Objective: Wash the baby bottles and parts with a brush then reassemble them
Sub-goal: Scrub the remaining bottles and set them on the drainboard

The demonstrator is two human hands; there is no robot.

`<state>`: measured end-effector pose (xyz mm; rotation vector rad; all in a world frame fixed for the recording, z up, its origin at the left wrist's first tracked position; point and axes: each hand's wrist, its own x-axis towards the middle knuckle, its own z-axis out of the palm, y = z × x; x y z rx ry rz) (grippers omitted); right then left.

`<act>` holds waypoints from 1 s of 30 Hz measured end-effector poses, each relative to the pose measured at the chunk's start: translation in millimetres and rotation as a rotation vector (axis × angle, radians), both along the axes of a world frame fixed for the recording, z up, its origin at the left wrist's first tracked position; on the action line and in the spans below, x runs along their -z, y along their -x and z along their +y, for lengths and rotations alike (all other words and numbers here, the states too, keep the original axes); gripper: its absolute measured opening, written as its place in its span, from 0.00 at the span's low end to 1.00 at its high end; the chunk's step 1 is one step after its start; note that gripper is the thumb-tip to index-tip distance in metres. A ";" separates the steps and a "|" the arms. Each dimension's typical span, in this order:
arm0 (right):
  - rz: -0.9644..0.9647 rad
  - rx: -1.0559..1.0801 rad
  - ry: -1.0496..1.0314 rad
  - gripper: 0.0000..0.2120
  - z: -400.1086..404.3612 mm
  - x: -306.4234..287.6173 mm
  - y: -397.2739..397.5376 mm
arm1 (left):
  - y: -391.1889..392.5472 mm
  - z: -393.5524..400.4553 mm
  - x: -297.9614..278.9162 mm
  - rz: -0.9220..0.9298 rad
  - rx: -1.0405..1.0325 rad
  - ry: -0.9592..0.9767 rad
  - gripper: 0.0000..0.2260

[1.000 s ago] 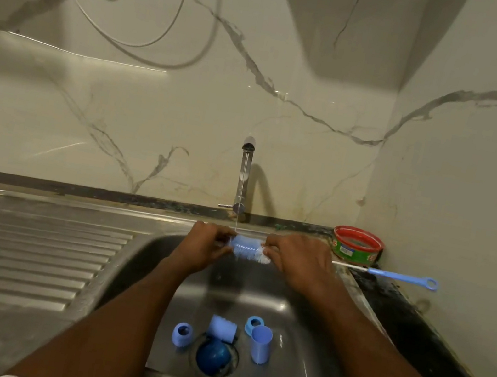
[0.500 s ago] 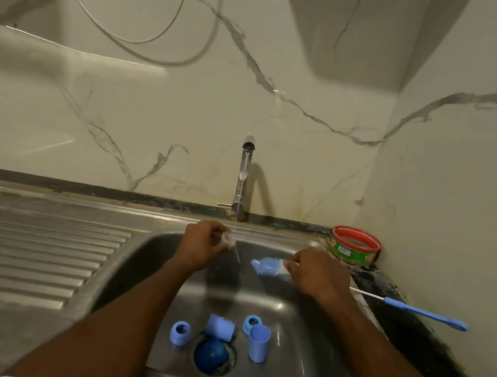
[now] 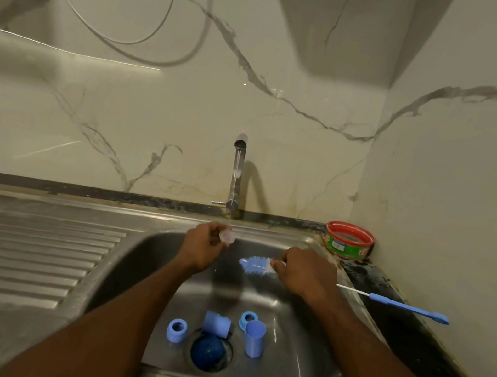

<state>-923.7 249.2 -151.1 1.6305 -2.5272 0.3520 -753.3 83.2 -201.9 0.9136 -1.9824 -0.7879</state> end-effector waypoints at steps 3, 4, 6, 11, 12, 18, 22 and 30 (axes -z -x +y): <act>0.020 0.015 0.041 0.20 1.4 0.0 0.8 | 2.7 -0.5 -6.1 0.048 -0.081 0.050 0.20; 0.021 0.020 0.040 0.20 2.1 -0.3 0.5 | 2.3 1.6 -7.2 0.022 -0.095 0.036 0.21; 0.017 0.022 0.024 0.20 2.2 -0.3 -0.8 | -0.2 2.7 -7.5 0.024 -0.117 0.044 0.20; -0.008 0.026 0.013 0.20 2.6 -1.8 -4.0 | -5.9 0.6 -8.8 -0.012 -0.165 0.067 0.14; -0.008 0.025 0.010 0.20 2.4 -2.3 -4.6 | -5.8 0.0 -9.8 0.010 -0.153 0.096 0.13; 0.026 0.012 0.001 0.21 6.5 -4.5 -5.4 | -2.5 3.0 -0.8 -0.343 -0.064 0.211 0.12; 0.026 0.003 -0.005 0.20 5.7 -5.4 -9.1 | 0.5 2.4 -4.7 -0.420 -0.022 0.250 0.13; 0.096 -0.021 -0.097 0.14 11.8 -9.4 -29.8 | -13.2 11.6 -21.5 -0.546 -0.072 0.283 0.07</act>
